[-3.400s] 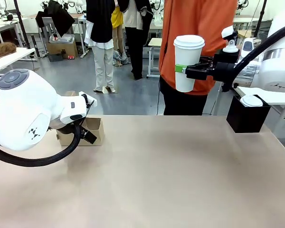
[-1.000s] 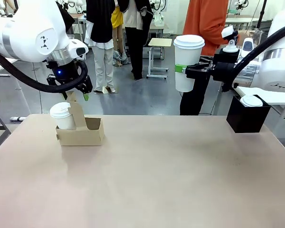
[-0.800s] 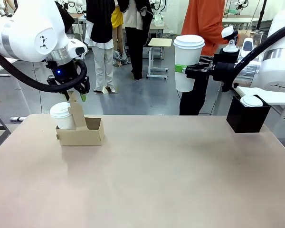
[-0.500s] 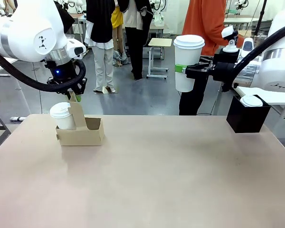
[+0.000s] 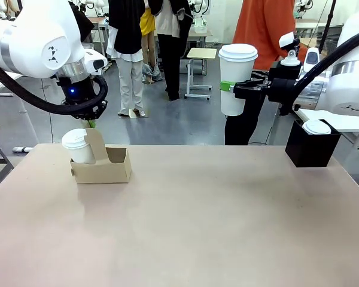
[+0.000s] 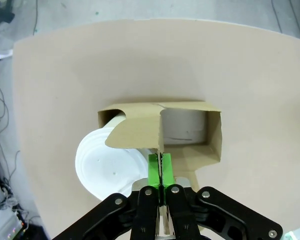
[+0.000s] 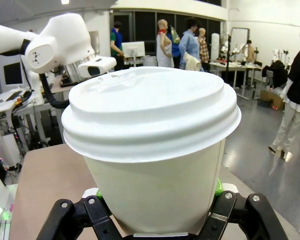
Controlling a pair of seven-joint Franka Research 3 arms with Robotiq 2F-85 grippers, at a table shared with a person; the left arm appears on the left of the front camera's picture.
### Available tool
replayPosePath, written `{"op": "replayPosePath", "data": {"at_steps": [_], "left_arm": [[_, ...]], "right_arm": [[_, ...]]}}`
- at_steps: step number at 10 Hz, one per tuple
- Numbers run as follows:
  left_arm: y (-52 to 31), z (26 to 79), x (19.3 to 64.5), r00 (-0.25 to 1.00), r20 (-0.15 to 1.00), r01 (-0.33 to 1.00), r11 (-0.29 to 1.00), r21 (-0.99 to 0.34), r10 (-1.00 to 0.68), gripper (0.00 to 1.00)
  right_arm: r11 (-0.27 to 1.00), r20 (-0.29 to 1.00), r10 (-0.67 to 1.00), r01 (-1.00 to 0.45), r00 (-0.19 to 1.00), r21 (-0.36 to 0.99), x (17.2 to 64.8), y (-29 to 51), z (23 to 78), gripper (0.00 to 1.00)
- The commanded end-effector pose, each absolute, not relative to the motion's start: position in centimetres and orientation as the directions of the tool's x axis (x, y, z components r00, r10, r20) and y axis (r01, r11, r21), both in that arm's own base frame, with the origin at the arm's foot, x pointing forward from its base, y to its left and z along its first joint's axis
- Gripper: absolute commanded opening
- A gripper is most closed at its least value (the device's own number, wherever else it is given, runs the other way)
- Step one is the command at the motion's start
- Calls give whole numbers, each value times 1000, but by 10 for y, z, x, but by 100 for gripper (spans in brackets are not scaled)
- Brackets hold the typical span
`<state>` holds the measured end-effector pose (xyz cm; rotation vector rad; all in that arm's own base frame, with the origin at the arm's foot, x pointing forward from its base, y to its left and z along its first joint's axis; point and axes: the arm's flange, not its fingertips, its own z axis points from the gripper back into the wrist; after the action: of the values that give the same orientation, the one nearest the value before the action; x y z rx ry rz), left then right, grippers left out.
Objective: Pour a drink into a cup and package it in a carrier.
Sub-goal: Position the Cup Carrier in the center of the table.
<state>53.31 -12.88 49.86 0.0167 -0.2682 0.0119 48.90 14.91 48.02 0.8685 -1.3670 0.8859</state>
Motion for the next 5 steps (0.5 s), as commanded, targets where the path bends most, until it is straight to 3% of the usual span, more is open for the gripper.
{"op": "replayPosePath", "data": {"at_steps": [1,4,5], "left_arm": [[-128,501,534,959,283,-10,1000,20,4,0],[-130,499,533,963,269,-11,1000,14,7,2],[-130,512,524,958,277,-83,996,7,78,2]], "right_arm": [[436,999,31,-900,-8,-21,487,151,483,80],[436,999,31,-900,-8,-21,487,151,483,80],[436,999,31,-900,-8,-21,487,151,483,80]]}}
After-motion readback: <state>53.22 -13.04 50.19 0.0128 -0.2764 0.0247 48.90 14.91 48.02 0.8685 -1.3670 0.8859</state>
